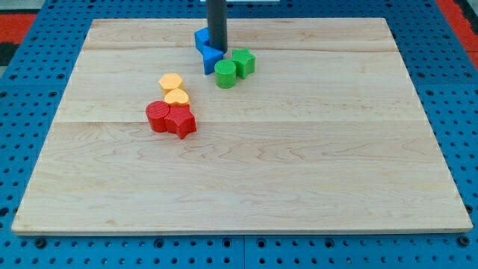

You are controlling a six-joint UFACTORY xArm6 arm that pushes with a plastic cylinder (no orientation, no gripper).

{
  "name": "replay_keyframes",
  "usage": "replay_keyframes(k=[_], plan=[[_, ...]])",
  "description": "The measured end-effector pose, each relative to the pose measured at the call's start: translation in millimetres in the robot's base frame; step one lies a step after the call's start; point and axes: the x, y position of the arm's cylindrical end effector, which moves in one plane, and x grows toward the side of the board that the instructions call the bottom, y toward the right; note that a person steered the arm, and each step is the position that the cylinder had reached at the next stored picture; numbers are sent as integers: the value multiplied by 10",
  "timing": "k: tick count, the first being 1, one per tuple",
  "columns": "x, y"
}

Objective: Push the blue cube near to the group of blocks

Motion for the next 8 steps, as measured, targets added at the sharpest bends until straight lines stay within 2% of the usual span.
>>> replay_keyframes(k=[2, 3, 4, 5, 6, 7, 8], plan=[[49, -236], [-77, -270], [-85, -765], [-280, -1242], [-837, -1237], [-832, -922], [-808, -168]])
